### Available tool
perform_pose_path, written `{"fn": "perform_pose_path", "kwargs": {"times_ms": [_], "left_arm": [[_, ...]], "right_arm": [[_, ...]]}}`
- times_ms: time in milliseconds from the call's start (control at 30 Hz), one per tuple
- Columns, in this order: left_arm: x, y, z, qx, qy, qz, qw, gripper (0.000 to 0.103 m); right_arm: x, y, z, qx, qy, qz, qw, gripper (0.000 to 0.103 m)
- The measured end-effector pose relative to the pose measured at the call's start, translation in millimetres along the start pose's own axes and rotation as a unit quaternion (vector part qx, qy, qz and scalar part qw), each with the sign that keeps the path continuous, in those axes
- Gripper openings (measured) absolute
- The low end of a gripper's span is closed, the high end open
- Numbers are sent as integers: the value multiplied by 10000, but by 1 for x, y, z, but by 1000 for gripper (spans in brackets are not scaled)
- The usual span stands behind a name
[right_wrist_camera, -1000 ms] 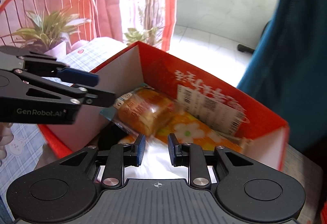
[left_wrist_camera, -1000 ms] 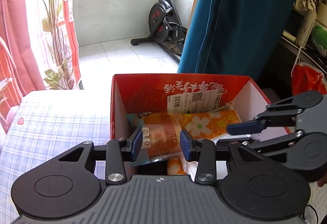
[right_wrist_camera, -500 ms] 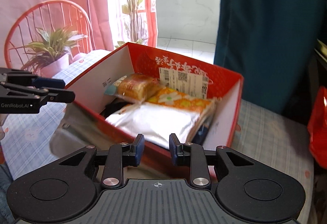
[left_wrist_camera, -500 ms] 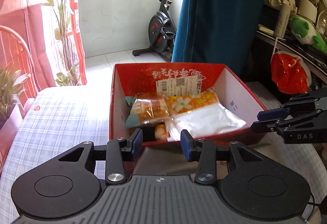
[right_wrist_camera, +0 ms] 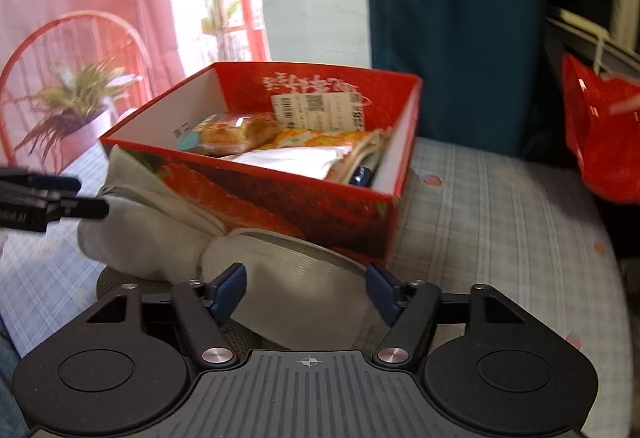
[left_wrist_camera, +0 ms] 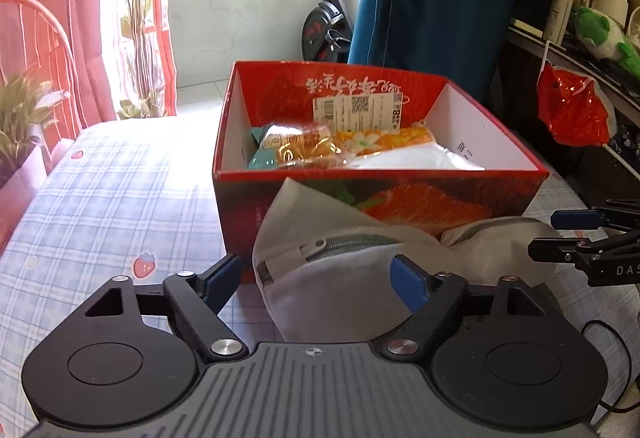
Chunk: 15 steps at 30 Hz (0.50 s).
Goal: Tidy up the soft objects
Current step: 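Move both grippers to the white rolled cloth bundle and close on it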
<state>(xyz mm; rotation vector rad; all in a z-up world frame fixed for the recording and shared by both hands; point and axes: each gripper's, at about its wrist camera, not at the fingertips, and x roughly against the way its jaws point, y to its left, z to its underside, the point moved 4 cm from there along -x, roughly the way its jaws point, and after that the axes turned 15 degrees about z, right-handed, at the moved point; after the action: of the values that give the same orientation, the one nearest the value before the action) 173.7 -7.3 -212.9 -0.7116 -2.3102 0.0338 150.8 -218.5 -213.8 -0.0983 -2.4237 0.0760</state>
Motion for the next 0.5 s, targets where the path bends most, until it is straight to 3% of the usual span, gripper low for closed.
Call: {"fn": "perform_pose_path", "kwargs": {"times_ms": [267,500], "left_arm": [[-32,10,8,225,162,121,9995,85],[-52,11,11,368,227,318,9986,85]], "right_arm": [[-29,-5,17,-635,111,-7,9979,75],[-49,-6,27,-1028,258,-230,9941,76]]}}
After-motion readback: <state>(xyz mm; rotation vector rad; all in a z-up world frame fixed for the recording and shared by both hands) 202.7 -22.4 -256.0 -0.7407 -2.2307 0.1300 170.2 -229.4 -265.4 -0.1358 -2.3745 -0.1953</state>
